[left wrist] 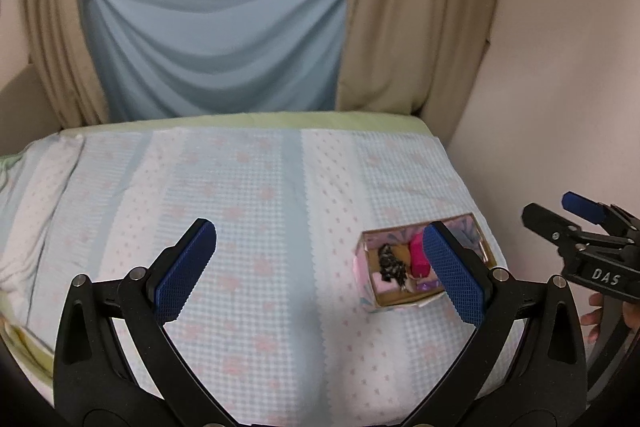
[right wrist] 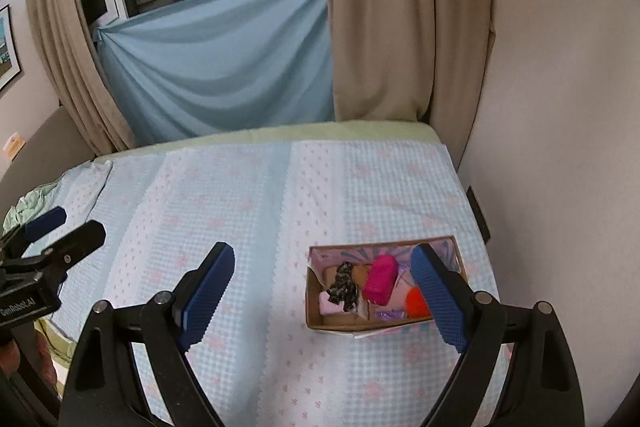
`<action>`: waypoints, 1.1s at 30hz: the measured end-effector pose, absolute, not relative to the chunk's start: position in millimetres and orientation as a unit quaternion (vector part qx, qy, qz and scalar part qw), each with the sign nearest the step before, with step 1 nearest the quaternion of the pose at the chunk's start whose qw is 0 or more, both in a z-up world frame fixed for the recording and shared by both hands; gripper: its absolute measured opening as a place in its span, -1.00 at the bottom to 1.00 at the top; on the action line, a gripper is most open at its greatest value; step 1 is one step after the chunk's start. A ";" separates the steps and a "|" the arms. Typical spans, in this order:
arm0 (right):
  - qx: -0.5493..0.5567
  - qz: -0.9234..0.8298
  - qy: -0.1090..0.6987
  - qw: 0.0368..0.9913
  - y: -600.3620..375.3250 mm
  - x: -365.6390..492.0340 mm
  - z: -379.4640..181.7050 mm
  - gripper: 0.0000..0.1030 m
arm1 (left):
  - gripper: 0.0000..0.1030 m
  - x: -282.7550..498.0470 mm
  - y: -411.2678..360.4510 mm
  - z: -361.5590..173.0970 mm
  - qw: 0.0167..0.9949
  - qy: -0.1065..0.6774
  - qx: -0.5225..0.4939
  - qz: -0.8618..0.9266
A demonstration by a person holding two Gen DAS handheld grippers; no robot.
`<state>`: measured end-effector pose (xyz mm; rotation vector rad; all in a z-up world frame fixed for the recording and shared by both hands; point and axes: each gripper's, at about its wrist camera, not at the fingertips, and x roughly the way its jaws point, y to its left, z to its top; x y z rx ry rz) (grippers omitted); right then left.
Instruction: Organize soft objects
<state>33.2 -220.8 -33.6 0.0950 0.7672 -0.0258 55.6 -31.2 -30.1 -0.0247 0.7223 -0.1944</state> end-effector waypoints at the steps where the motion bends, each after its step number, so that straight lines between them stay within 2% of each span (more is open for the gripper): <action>1: 0.046 -0.013 0.371 0.927 -219.0 30.9 -31.5 0.70 | 0.99 51.5 -27.1 -28.2 0.932 0.349 -0.015 -0.092; 16: 0.019 -0.026 0.338 0.941 -206.2 14.9 -20.3 0.70 | 1.00 21.8 -20.9 -20.8 0.950 0.304 -0.016 -0.073; 33: 0.027 -0.026 0.328 0.944 -212.2 12.5 -17.5 0.70 | 0.99 20.1 -30.8 -21.2 0.952 0.299 -0.009 -0.071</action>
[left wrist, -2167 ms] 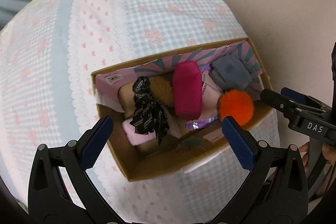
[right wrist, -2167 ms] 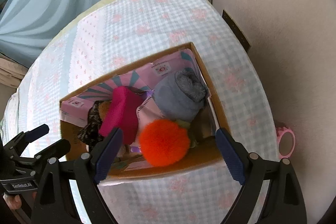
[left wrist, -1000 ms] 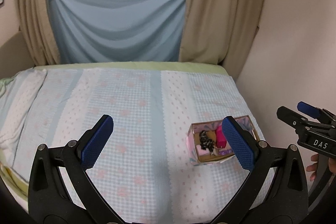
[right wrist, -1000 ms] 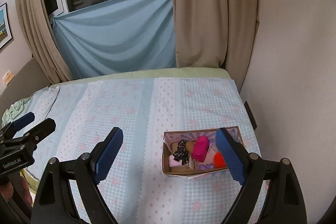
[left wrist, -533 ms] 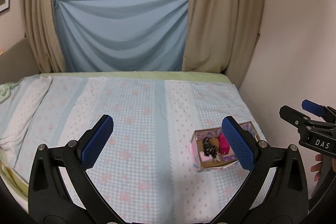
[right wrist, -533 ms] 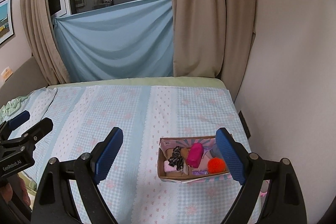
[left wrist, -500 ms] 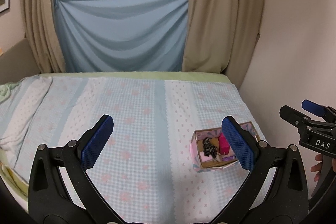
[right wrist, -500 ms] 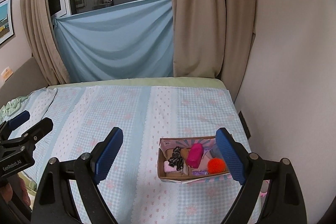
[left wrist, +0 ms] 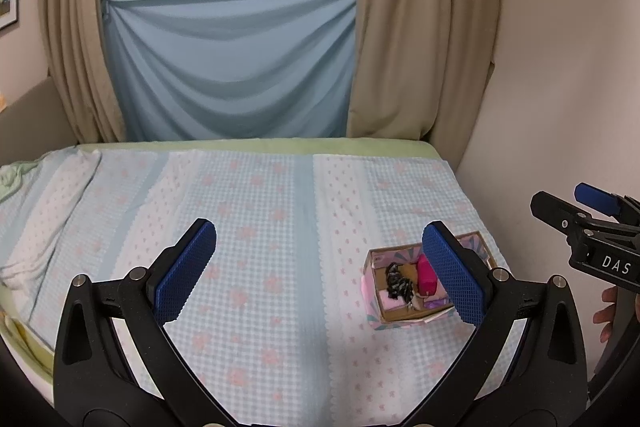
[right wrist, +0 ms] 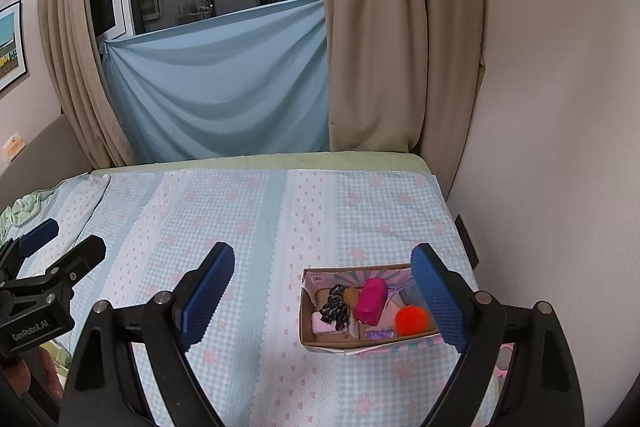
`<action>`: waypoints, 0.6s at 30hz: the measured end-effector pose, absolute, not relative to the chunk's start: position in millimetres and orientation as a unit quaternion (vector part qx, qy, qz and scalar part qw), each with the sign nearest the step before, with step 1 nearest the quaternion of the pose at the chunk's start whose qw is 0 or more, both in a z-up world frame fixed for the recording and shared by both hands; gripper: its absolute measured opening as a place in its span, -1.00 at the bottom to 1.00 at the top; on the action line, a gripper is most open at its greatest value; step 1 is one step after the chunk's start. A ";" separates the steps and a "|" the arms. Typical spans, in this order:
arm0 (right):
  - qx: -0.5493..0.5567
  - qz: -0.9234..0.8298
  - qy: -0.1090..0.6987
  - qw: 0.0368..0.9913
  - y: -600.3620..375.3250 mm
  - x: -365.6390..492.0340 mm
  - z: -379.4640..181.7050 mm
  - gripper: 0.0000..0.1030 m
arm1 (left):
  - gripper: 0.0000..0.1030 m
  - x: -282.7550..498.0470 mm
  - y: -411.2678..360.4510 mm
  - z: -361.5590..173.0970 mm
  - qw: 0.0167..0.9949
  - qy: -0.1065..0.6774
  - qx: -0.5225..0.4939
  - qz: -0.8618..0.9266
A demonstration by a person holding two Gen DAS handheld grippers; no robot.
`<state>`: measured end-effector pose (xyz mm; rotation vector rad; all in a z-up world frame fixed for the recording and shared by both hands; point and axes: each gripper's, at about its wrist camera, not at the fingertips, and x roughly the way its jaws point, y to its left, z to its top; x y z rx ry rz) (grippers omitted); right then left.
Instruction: Organize soft objects
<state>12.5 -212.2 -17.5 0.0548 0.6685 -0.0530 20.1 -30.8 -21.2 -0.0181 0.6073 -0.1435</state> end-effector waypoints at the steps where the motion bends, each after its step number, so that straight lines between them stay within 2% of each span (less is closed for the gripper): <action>1: 0.027 -0.026 0.328 0.944 -212.4 12.6 -18.0 0.70 | 1.00 20.1 -31.3 -21.4 0.952 0.299 -0.009 -0.069; 18: 0.018 -0.021 0.323 0.946 -212.5 17.0 -15.8 0.70 | 0.99 13.0 -29.3 -18.8 0.960 0.273 -0.013 -0.066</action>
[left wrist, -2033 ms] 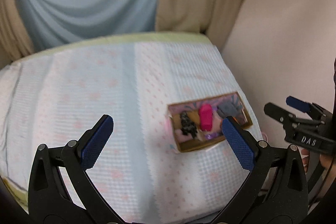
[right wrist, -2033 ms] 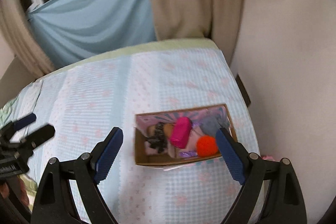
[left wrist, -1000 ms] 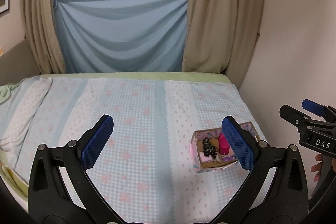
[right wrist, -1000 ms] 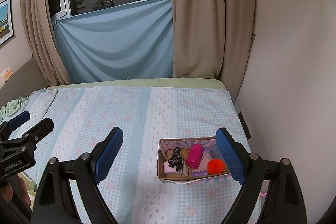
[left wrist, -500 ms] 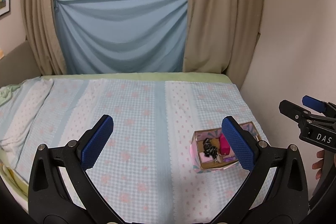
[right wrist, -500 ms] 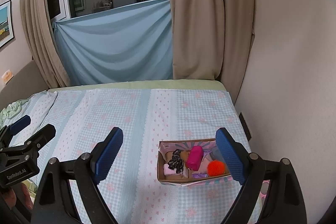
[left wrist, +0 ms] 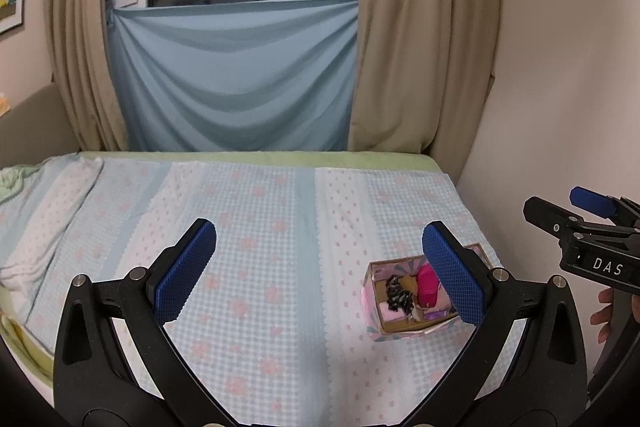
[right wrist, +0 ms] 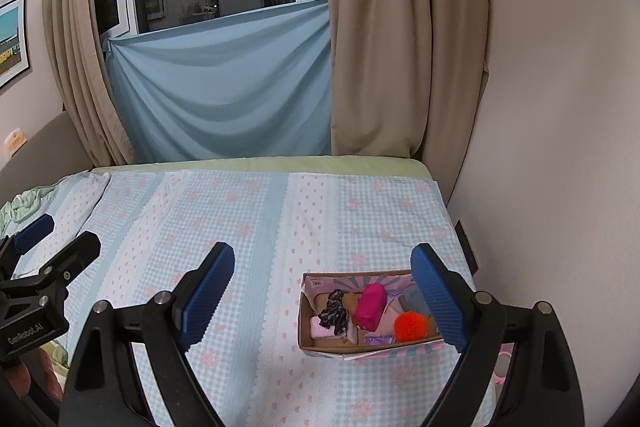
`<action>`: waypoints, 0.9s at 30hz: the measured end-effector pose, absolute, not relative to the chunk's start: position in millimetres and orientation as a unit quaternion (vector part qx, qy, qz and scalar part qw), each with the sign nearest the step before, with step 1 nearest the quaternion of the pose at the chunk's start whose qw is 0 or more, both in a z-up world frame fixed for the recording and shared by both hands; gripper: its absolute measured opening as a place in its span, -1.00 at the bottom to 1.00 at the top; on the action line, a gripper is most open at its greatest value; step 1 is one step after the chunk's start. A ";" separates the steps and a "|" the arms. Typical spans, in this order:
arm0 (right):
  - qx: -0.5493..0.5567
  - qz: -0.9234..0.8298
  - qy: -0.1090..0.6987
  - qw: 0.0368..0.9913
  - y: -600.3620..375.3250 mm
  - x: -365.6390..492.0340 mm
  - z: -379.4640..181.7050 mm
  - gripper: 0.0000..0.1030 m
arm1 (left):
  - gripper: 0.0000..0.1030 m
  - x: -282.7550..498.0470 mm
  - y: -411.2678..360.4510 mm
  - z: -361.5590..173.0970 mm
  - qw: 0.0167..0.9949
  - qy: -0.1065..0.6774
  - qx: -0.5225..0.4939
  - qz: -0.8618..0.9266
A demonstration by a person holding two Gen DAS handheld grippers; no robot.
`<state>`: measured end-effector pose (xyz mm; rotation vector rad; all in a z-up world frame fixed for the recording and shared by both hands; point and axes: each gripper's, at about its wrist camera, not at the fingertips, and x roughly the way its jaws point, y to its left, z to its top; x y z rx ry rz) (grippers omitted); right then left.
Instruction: Organize soft objects
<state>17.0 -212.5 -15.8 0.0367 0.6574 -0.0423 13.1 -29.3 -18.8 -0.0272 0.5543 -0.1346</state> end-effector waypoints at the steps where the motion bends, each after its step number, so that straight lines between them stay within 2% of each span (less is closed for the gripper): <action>1: 0.018 -0.021 0.323 0.946 -212.6 17.7 -16.3 0.70 | 0.99 13.5 -28.8 -18.8 0.959 0.274 -0.014 -0.066; 11: 0.015 -0.020 0.325 0.946 -213.9 20.1 -17.3 0.70 | 0.99 18.1 -23.7 -23.3 0.956 0.286 -0.025 -0.063; 27: 0.021 -0.023 0.325 0.945 -214.5 18.6 -17.3 0.70 | 1.00 8.3 -30.8 -18.3 0.965 0.259 0.000 -0.048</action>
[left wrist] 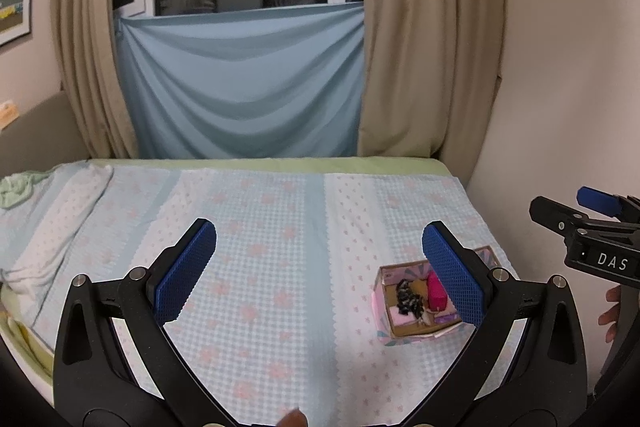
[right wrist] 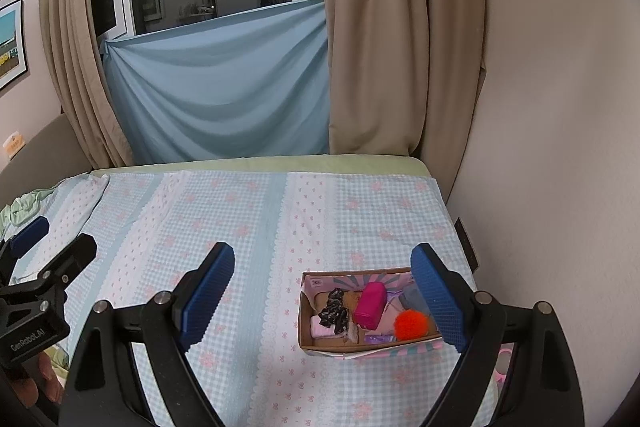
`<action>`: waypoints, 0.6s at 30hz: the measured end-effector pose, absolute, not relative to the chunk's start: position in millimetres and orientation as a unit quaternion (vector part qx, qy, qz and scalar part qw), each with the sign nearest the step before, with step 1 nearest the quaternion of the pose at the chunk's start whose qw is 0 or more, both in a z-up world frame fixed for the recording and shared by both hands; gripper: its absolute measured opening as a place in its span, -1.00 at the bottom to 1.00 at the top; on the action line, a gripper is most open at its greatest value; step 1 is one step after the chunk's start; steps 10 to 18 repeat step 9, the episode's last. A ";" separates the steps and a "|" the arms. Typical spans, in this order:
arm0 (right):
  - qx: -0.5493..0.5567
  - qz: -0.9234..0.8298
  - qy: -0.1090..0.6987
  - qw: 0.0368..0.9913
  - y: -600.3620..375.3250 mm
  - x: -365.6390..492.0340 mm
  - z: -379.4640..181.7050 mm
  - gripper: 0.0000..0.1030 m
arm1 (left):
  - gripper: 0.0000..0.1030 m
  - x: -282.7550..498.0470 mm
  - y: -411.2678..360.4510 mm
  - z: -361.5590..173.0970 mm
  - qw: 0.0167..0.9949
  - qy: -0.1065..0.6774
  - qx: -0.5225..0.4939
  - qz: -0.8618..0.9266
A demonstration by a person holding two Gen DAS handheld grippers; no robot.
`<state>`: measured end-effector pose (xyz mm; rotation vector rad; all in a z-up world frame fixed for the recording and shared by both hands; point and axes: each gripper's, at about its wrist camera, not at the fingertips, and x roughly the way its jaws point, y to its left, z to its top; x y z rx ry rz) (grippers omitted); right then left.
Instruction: Organize soft objects
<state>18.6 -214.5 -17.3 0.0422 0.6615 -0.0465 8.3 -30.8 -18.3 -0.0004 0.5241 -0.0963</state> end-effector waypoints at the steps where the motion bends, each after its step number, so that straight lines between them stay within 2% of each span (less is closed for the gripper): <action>1: 0.022 -0.024 0.325 0.945 -214.5 18.3 -17.5 0.70 | 1.00 9.1 -31.0 -18.3 0.965 0.257 0.000 -0.044; 9: 0.023 -0.023 0.351 0.936 -215.9 33.9 -37.2 0.70 | 1.00 20.6 -33.8 -42.0 0.964 0.265 -0.011 -0.034; 18: 0.023 -0.023 0.351 0.936 -215.9 33.9 -37.2 0.70 | 1.00 20.6 -33.8 -42.0 0.964 0.265 -0.011 -0.034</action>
